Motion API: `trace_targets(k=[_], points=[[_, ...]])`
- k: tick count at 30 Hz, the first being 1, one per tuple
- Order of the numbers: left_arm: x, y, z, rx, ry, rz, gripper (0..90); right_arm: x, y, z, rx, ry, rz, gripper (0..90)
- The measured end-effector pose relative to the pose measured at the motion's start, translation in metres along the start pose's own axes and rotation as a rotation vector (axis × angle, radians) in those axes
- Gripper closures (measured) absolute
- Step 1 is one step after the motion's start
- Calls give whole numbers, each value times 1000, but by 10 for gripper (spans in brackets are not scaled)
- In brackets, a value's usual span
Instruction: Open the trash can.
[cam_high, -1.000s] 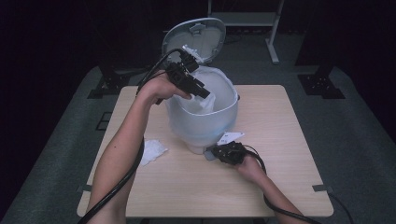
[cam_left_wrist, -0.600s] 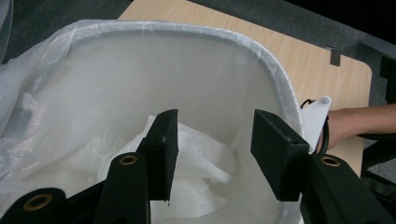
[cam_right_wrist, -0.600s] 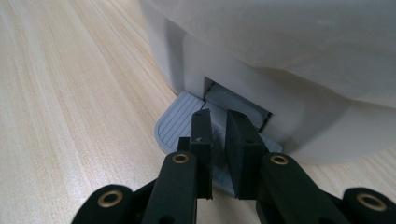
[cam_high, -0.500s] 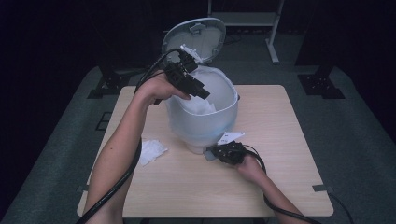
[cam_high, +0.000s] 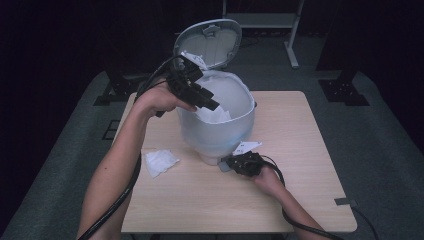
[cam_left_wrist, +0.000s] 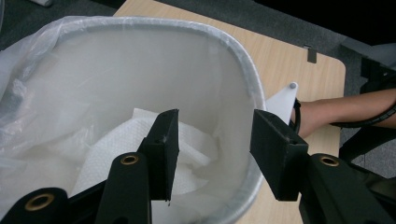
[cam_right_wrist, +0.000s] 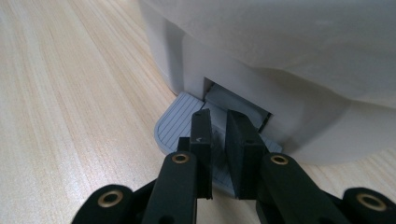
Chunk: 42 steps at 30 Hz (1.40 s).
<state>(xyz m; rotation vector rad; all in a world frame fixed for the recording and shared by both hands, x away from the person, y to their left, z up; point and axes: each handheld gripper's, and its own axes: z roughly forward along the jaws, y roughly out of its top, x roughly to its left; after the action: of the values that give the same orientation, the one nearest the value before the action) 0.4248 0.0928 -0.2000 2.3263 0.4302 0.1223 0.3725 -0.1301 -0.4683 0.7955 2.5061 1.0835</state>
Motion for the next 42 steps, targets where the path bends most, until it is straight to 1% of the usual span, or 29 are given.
trace_targets(k=[9, 17, 22, 26, 29, 34, 39, 42], points=[[-6, -14, -18, -26, -2, 18, 520, 1, 0, 0, 5, -4, 6, 806], [-6, -27, -31, -37, -10, 9, 534, 1, 2, 0, 13, -2, 7, 805], [-7, -34, -38, -51, -9, 4, 531, 0, 2, 0, 16, -2, 5, 805], [-7, -42, -44, -50, -5, 6, 529, 1, 2, 0, 17, -7, 4, 805], [-7, -48, -47, -56, -2, -2, 528, 1, 2, 0, 18, -7, 4, 805], [-6, -56, -54, -68, 1, 0, 516, 1, 3, 0, 18, -8, -1, 805], [-6, -63, -60, -58, 6, 6, 515, 1, 3, 0, 25, -3, 3, 805], [-5, -68, -62, -57, 10, -2, 510, 1, 3, 0, 24, -5, 4, 805]])
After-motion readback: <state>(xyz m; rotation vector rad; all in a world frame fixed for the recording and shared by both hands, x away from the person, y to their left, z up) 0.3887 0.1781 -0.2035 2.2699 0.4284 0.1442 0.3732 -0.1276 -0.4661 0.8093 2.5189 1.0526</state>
